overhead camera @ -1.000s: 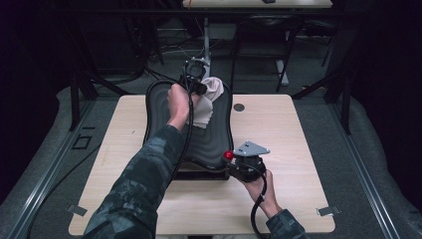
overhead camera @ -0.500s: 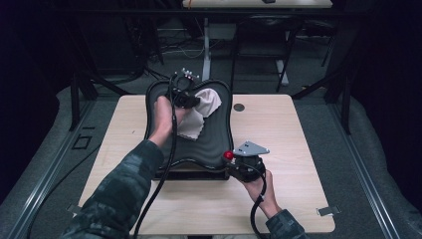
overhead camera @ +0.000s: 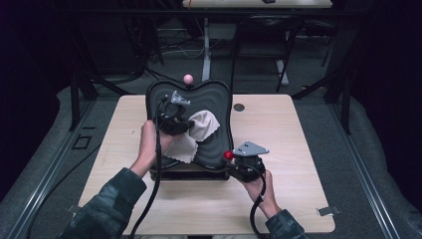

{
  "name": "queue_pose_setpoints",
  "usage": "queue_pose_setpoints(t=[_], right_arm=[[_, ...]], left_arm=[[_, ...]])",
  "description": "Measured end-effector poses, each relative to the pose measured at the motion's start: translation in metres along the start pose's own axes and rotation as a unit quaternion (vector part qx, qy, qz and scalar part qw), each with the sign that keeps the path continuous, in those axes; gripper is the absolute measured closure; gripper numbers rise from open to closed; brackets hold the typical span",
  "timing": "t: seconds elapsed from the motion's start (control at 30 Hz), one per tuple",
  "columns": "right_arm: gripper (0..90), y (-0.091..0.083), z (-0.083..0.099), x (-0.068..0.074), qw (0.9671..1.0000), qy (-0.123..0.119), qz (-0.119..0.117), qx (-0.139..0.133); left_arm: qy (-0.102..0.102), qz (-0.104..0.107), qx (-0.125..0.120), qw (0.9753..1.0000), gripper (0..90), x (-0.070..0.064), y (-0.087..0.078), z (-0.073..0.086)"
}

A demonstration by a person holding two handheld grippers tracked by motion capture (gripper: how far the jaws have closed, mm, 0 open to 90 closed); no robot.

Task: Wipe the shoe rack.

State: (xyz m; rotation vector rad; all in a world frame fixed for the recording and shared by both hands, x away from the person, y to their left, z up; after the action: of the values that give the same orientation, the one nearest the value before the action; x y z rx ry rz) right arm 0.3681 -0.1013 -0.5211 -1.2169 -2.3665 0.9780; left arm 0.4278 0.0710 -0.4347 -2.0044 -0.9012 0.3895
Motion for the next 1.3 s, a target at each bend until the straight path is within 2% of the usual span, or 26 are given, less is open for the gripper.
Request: queue_pose_setpoints(t=[0.23, 0.3, 0.33, 0.43, 0.6, 0.87, 1.03, 1.23, 1.27, 1.3], right_arm=[[59.9, 0.001, 0.0, 0.0, 1.0, 0.004, 0.006, 0.001], [59.9, 0.001, 0.0, 0.001, 1.0, 0.007, 0.006, 0.002], [60.0, 0.001, 0.0, 0.001, 1.0, 0.007, 0.005, 0.002], [60.0, 0.002, -0.001, 0.003, 0.9999, 0.012, 0.007, 0.002], [60.1, 0.003, -0.002, 0.004, 0.9997, 0.013, 0.021, 0.004], [60.2, 0.006, -0.005, 0.008, 0.9988, 0.02, 0.044, 0.006], [60.3, 0.009, -0.007, 0.009, 0.9979, 0.026, 0.06, 0.002], [60.3, 0.014, -0.011, 0.011, 0.9969, 0.032, 0.071, -0.001], [60.3, 0.015, -0.011, 0.01, 0.9961, 0.033, 0.082, 0.002], [60.3, 0.016, -0.012, 0.011, 0.9964, 0.034, 0.078, -0.001]], left_arm=[[-0.007, 0.011, -0.01, 0.9999, 83.1, -0.017, 0.006, 0.039], [-0.014, 0.023, -0.015, 0.9995, 83.0, -0.021, 0.009, 0.05], [-0.013, 0.026, -0.01, 0.9995, 83.0, -0.023, 0.011, 0.056], [-0.021, 0.033, -0.015, 0.9991, 82.9, -0.029, 0.013, 0.07], [-0.032, 0.041, -0.02, 0.9985, 82.9, -0.033, 0.016, 0.09], [-0.037, 0.045, -0.022, 0.998, 82.9, -0.037, 0.023, 0.107], [-0.044, 0.047, -0.026, 0.9976, 82.9, -0.036, 0.027, 0.112], [-0.04, 0.047, -0.022, 0.9978, 83.0, -0.04, 0.03, 0.115], [-0.04, 0.049, -0.019, 0.9978, 83.0, -0.041, 0.031, 0.116], [-0.039, 0.049, -0.019, 0.9979, 83.0, -0.041, 0.033, 0.116]])
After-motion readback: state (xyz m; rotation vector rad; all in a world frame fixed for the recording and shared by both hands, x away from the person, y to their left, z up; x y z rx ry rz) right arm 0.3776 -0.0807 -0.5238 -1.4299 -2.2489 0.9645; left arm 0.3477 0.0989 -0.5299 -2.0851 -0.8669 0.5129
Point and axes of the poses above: each handheld gripper's, and its own axes: y roughly forward along the jaws, z roughly out of its underside, x roughly to its left, the point moved 7 cm from there along y, roughly forward along the jaws, and after that the axes turned 11 degrees about x, right-handed, at the moved point
